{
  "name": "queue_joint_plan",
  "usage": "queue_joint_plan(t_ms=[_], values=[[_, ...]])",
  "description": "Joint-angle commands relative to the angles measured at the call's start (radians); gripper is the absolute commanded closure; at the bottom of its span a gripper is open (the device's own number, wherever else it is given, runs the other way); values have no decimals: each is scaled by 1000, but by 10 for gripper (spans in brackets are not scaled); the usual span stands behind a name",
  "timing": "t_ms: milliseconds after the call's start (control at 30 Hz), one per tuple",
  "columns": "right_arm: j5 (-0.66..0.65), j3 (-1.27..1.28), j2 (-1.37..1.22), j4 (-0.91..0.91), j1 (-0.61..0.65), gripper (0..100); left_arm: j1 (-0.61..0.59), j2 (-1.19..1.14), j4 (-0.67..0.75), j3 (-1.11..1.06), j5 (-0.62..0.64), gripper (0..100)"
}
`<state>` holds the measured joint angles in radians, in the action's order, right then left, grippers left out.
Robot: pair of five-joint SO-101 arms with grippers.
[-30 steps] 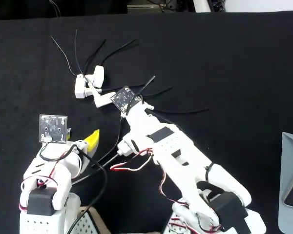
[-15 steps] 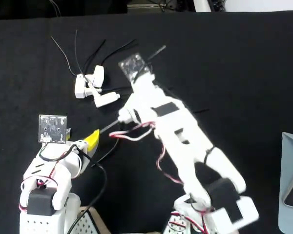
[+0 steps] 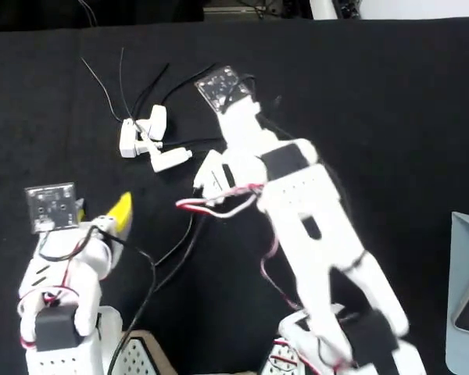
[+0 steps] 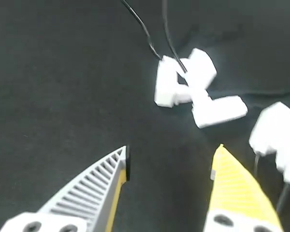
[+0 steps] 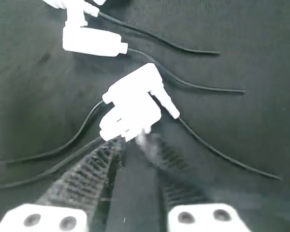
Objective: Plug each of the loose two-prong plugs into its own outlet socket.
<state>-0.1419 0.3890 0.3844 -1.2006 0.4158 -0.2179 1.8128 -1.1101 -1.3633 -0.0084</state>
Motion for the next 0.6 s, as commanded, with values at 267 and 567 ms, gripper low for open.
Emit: queue_joint_plan(t_ms=[267, 567], values=[[6, 88, 535, -219, -3, 986, -119, 8, 21, 160, 0, 726], [11, 392, 823, -153, -44, 986, -114, 8, 15, 156, 2, 789]])
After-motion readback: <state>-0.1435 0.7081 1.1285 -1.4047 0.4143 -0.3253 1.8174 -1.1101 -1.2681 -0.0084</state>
